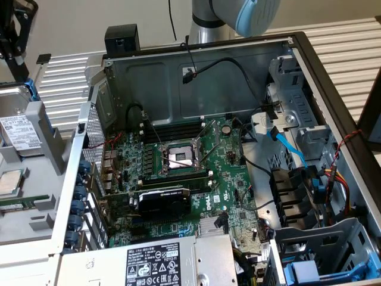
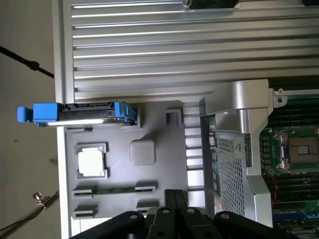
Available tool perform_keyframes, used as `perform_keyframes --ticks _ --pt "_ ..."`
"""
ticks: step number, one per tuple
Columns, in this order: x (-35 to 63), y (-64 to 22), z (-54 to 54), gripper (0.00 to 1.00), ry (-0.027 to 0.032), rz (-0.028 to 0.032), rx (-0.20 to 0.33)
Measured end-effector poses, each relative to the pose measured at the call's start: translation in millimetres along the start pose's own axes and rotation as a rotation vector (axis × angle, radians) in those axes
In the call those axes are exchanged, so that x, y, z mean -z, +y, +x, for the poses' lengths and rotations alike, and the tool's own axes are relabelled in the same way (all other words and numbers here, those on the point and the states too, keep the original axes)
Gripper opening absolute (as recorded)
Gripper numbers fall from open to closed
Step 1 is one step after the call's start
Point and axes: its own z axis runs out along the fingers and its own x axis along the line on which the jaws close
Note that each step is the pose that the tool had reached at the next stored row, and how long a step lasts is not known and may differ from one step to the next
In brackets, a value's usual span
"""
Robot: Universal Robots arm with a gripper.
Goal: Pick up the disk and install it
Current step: 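Reach for the disk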
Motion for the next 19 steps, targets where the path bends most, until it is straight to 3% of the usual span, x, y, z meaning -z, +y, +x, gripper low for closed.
perform_keyframes --ticks 3,8,11,13,16,19 --pt "0.1 3.6 11.9 0.11 0.0 0.0 0.0" --pt "-0.4 22.5 19.1 0.11 0.0 -0.0001 0.0" --pt "-0.6 29.6 25.5 0.11 0.0024 0.0002 0.0" --pt "-0.5 31.5 30.5 0.11 0.0078 0.0004 0.0" --pt "-0.4 33.7 37.6 0.11 0.0234 0.0011 -0.001" --pt "-0.4 37.5 45.6 0.11 0.0316 0.0017 -0.001"
